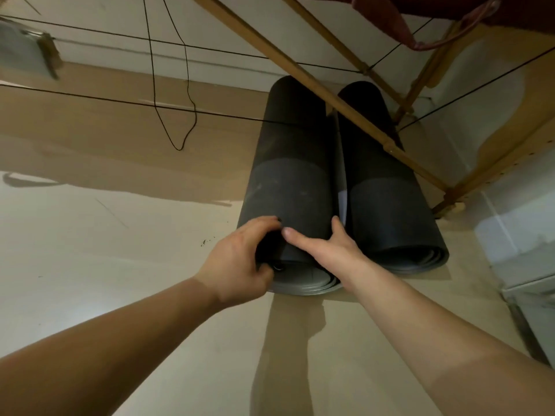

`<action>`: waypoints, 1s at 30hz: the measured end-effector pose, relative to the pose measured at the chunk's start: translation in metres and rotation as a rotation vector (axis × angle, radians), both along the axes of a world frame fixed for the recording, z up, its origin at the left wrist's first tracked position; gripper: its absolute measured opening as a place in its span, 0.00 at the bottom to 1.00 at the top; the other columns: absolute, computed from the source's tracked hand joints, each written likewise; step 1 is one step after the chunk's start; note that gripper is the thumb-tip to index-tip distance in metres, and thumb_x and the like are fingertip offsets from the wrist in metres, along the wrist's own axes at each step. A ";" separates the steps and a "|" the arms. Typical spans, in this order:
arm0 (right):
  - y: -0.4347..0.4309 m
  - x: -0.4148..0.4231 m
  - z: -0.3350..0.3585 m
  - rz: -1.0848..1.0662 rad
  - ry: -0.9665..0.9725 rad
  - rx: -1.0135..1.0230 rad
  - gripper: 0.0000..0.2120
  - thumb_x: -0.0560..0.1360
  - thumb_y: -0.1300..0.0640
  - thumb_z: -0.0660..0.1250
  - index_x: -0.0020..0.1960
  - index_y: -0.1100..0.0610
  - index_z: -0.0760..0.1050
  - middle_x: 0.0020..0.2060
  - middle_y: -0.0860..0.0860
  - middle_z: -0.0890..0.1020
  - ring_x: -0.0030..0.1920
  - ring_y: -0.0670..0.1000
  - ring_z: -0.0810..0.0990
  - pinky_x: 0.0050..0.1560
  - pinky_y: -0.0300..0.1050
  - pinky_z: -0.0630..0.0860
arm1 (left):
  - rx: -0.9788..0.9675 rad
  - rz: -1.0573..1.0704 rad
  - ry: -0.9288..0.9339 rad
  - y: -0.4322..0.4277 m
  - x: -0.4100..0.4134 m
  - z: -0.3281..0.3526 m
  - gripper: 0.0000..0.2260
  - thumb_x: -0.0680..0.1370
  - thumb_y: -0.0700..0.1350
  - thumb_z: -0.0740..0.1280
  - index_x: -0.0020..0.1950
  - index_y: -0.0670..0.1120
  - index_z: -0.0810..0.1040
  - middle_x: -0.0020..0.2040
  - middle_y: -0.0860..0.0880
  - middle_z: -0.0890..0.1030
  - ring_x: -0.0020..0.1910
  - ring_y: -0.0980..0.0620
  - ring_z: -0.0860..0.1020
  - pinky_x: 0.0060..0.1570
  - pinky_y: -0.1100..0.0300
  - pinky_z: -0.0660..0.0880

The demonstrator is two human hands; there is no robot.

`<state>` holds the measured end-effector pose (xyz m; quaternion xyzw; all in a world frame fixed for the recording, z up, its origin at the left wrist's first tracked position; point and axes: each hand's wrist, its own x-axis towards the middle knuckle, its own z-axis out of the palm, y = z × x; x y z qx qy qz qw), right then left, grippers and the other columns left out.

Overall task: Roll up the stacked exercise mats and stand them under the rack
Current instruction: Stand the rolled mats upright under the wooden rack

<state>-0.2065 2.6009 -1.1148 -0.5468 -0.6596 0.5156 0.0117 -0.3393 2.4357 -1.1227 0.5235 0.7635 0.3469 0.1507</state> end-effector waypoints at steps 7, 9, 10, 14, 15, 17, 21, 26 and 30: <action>-0.002 0.017 -0.014 -0.077 0.123 0.006 0.72 0.47 0.21 0.79 0.82 0.34 0.48 0.79 0.45 0.66 0.76 0.54 0.69 0.75 0.59 0.70 | -0.321 0.132 0.072 0.000 -0.002 -0.029 0.47 0.75 0.47 0.73 0.84 0.65 0.46 0.84 0.42 0.52 0.79 0.38 0.63 0.72 0.48 0.71; 0.000 0.023 -0.015 -0.096 0.178 -0.009 0.68 0.51 0.25 0.81 0.82 0.34 0.50 0.79 0.44 0.66 0.76 0.53 0.69 0.75 0.58 0.70 | -0.368 0.136 -0.018 0.005 -0.008 -0.032 0.46 0.79 0.41 0.67 0.83 0.68 0.41 0.73 0.40 0.71 0.66 0.38 0.75 0.61 0.49 0.75; 0.002 0.025 -0.015 -0.097 0.209 -0.019 0.65 0.54 0.27 0.82 0.83 0.35 0.51 0.79 0.43 0.66 0.76 0.52 0.69 0.75 0.57 0.70 | -0.368 0.117 -0.026 0.008 -0.009 -0.032 0.46 0.79 0.40 0.65 0.82 0.68 0.38 0.64 0.42 0.76 0.58 0.40 0.77 0.55 0.52 0.75; 0.006 0.024 -0.015 -0.086 0.318 -0.107 0.55 0.63 0.34 0.82 0.83 0.40 0.57 0.70 0.38 0.72 0.69 0.46 0.73 0.70 0.46 0.71 | -0.261 0.173 0.191 0.013 -0.007 -0.019 0.43 0.80 0.40 0.65 0.84 0.64 0.43 0.47 0.44 0.73 0.43 0.44 0.72 0.44 0.52 0.69; 0.006 0.025 -0.016 -0.089 0.343 -0.168 0.52 0.63 0.33 0.81 0.81 0.39 0.61 0.68 0.38 0.74 0.68 0.46 0.74 0.69 0.46 0.71 | -0.200 0.178 0.273 0.014 -0.007 -0.015 0.42 0.79 0.40 0.67 0.85 0.62 0.49 0.46 0.43 0.73 0.42 0.43 0.71 0.42 0.51 0.70; 0.004 0.027 -0.021 -0.090 0.376 -0.311 0.46 0.61 0.31 0.81 0.76 0.34 0.68 0.68 0.40 0.79 0.67 0.48 0.78 0.70 0.54 0.75 | -0.097 0.161 0.432 0.012 -0.009 -0.010 0.40 0.75 0.38 0.72 0.84 0.56 0.61 0.43 0.42 0.75 0.39 0.40 0.72 0.35 0.51 0.70; 0.006 0.034 -0.021 -0.106 0.341 -0.316 0.37 0.69 0.39 0.80 0.74 0.32 0.69 0.67 0.44 0.81 0.65 0.52 0.80 0.64 0.63 0.79 | -0.056 0.089 0.710 0.012 -0.001 -0.009 0.41 0.67 0.37 0.79 0.78 0.49 0.70 0.41 0.40 0.76 0.34 0.40 0.73 0.30 0.53 0.64; 0.026 0.031 0.015 -0.140 0.261 0.001 0.30 0.79 0.46 0.71 0.79 0.38 0.66 0.72 0.45 0.75 0.66 0.51 0.77 0.61 0.51 0.77 | 0.030 -0.013 0.699 0.036 0.024 -0.009 0.36 0.70 0.42 0.74 0.78 0.50 0.72 0.51 0.39 0.77 0.44 0.39 0.75 0.38 0.50 0.73; 0.020 0.027 0.024 -0.053 0.080 -0.001 0.56 0.63 0.22 0.71 0.83 0.35 0.49 0.78 0.45 0.69 0.73 0.56 0.73 0.72 0.59 0.73 | -0.052 0.013 0.268 0.021 0.018 -0.026 0.43 0.73 0.45 0.72 0.84 0.59 0.57 0.75 0.44 0.70 0.64 0.39 0.74 0.61 0.44 0.78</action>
